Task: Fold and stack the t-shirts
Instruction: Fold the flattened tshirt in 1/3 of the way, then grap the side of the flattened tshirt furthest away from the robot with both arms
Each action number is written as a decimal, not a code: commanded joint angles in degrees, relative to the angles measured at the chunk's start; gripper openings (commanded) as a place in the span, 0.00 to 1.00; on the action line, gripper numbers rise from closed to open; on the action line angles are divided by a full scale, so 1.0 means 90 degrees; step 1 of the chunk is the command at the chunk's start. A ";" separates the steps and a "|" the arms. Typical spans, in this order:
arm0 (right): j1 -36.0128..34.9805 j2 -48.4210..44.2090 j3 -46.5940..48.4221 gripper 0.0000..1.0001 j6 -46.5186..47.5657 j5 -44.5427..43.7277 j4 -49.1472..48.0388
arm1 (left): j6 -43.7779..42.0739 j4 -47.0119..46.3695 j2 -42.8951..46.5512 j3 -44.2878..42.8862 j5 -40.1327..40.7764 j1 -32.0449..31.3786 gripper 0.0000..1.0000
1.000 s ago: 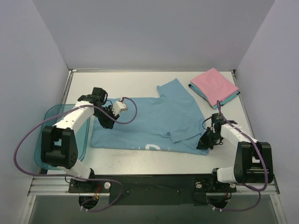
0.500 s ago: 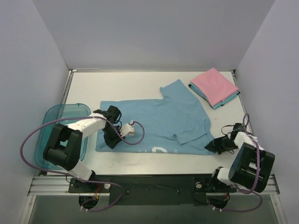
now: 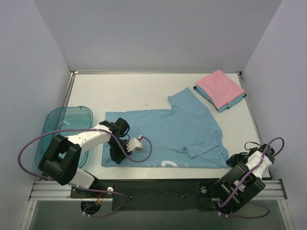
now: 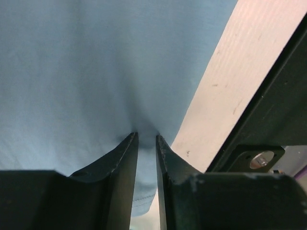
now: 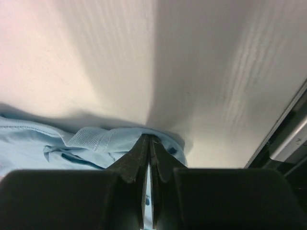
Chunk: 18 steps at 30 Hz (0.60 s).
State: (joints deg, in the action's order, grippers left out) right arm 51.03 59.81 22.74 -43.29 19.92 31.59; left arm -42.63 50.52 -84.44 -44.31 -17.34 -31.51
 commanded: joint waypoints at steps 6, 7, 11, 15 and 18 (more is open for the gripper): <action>-0.0402 -0.0278 0.0831 0.15 0.0689 0.0385 0.0415 | 0.0107 0.1329 0.0379 -0.1293 -0.0114 0.0112 0.48; -0.0676 -0.0279 0.1297 0.20 0.0708 0.0152 0.0425 | 0.0166 0.1378 0.0388 -0.1490 -0.0211 0.0189 0.49; -0.2561 -0.0454 0.2781 0.62 0.0698 -0.1293 0.0279 | 0.0916 0.1097 0.0048 -0.2827 -0.0309 0.0666 0.60; -0.4241 0.0598 0.4624 0.85 0.1583 -0.1677 0.0015 | 0.1357 0.0804 -0.0858 -0.3745 -0.0222 0.1749 0.61; -0.5316 0.2413 0.6585 0.84 0.2890 -0.1170 0.0326 | 0.1387 0.0754 -0.1776 -0.4478 -0.0192 0.2415 0.61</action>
State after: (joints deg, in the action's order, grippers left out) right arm 11.16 67.37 66.96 -31.51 9.41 32.71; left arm -33.65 58.89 -91.18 -78.19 -19.05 -16.93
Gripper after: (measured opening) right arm 0.843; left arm 0.607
